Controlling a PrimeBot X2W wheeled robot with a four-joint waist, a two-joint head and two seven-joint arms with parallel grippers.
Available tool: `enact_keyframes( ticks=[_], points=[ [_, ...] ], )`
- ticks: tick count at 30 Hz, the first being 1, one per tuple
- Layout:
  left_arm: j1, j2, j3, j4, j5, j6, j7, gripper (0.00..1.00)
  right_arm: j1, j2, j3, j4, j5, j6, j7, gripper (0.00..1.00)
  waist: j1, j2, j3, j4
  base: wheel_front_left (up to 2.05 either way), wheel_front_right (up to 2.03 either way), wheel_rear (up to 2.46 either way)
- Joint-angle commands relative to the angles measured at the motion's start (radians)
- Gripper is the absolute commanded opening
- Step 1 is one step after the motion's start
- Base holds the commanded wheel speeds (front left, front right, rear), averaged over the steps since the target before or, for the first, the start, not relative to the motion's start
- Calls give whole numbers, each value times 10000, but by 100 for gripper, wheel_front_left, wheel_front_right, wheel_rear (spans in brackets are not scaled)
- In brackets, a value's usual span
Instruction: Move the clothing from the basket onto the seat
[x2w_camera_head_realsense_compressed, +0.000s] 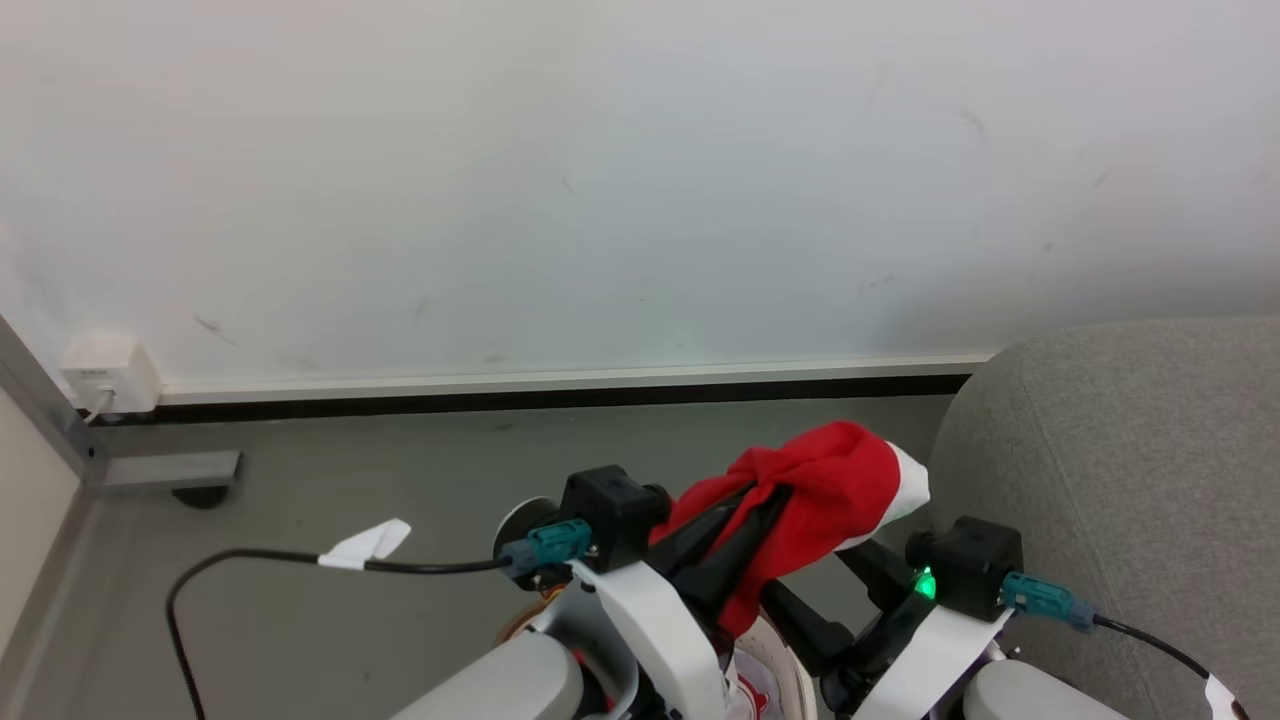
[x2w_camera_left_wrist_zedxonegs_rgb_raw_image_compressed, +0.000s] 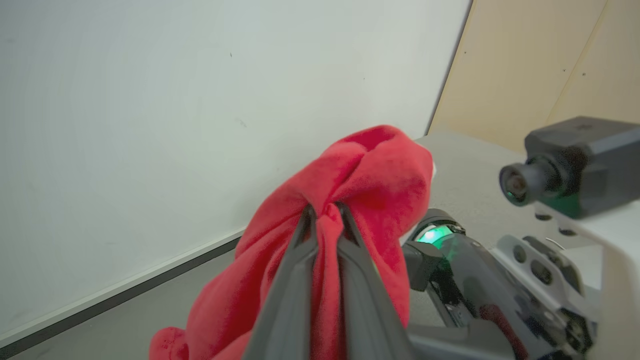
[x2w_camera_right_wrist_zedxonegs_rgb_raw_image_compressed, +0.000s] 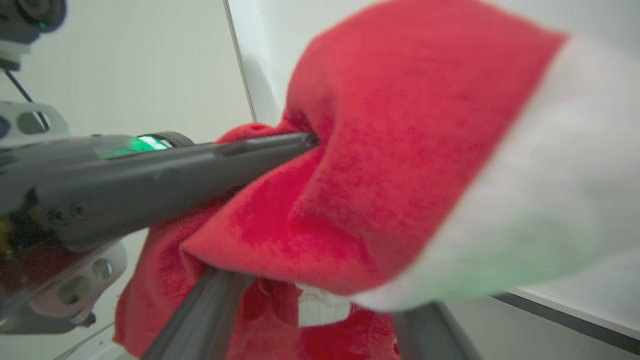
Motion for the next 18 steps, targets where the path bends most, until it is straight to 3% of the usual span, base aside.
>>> enact_keyframes(
  ticks=[1, 2, 3, 4, 15, 17, 18],
  points=[
    [-24, -55, -29, 29, -53, -65, -43, 0, -136, 91, 2, 24, 173, -25, 4, 100, 0, -1, -12, 37, 0, 0, 0],
    [-33, -80, -49, 44, -68, -92, -45, 0, -200, 159, -35, 18, 334, -25, 4, 75, 0, -1, -15, 68, 0, 0, 0],
    [-30, -79, -61, 60, -103, -133, -52, 0, -238, 230, -67, -106, 439, -25, 4, 12, 0, -1, -20, 99, 0, 0, 0],
    [-19, -57, -69, 90, -111, -148, -48, 0, -221, 283, -171, -212, 565, -25, -2, 0, 0, -1, -23, 124, 0, 0, 0],
    [113, 300, 209, 314, 66, 274, -353, 0, 355, -27, -1095, -633, 392, -25, -39, 0, 0, -1, 40, 208, 0, 0, 0],
    [162, 290, 236, 326, 145, 324, -540, 45, 450, -69, -1274, -617, 229, -25, -20, 0, 0, -1, 56, 181, 0, 0, 0],
    [206, 285, 275, 354, 130, 382, -600, 100, 490, -76, -1396, -613, 152, -25, -14, 0, 0, -1, 65, 160, 0, 0, 0]
  ],
)
